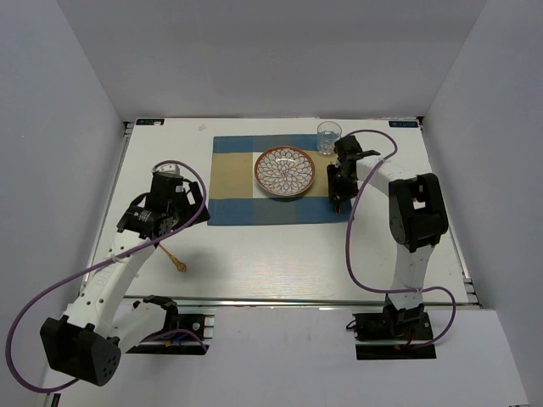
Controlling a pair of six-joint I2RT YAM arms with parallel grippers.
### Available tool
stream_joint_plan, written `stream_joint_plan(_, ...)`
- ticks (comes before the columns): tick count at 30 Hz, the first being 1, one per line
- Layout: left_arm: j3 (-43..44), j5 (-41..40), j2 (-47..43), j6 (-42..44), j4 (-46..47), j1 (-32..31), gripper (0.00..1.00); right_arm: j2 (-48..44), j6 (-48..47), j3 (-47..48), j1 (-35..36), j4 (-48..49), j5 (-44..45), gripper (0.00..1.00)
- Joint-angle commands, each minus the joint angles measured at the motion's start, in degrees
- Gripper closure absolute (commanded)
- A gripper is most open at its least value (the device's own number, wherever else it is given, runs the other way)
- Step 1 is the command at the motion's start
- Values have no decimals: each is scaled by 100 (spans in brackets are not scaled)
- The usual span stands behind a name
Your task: Set the dinner table for one person
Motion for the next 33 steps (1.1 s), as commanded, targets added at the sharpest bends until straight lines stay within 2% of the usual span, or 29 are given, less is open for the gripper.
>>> stream_joint_plan(1, -54, 46, -94, 38, 141, -14, 2, -154, -107, 123, 3, -24, 93, 47)
stream_joint_plan(2, -54, 46, -85, 38, 132, -14, 2, -223, -107, 131, 3, -50, 58, 44)
stream_joint_plan(3, -63, 55, -94, 38, 141, -14, 2, -276, -107, 131, 12, -33, -55, 32)
stream_joint_plan(4, -63, 64, -94, 47, 141, -14, 2, -347, -107, 131, -5, -32, -117, 27)
stream_joint_plan(5, -63, 55, -94, 38, 158, -14, 2, -521, -98, 131, 3, -32, -161, 25)
stream_joint_plan(6, -71, 38, -94, 30, 150, -14, 2, -610, -63, 97, 3, -32, -318, 11)
stream_joint_plan(11, -89, -146, 11, -242, 106, 56, 2, -1785, -11, -324, 30, 353, -1013, 11)
stream_joint_plan(14, 112, -1250, 643, -752, -385, 109, 2, -2707, 156, -992, 38, 792, -1373, 11)
stream_joint_plan(17, 280, -1439, 1478, -1183, -782, 861, 2, -3440, 411, -1870, 56, 1373, -2032, 11)
stream_joint_plan(19, 184, -1203, 1742, -1192, -590, 1406, 2, -3730, 490, -2389, 152, 1549, -2454, 11)
stream_joint_plan(20, 122, -819, 1969, -1062, -423, 2097, 2, -3922, 552, -2704, 214, 1663, -2717, 11)
stream_joint_plan(21, 96, -580, 2085, -939, -317, 2417, 2, -4029, 578, -2899, 232, 1751, -2824, 11)
stream_joint_plan(24, 86, 106, 2647, -841, -115, 3086, 2, -4537, 675, -3462, 346, 2269, -3141, 11)
stream_joint_plan(28, 60, 415, 3008, -1068, 122, 3141, 2, -4847, 930, -4244, 312, 2885, -3640, 11)
stream_joint_plan(31, -53, 512, 3219, -1367, 246, 3193, 3, -4873, 921, -4298, 443, 2956, -3818, 11)
stream_joint_plan(33, -238, 512, 3343, -1543, 395, 3194, 8, -4926, 921, -4290, 478, 2947, -3879, 11)
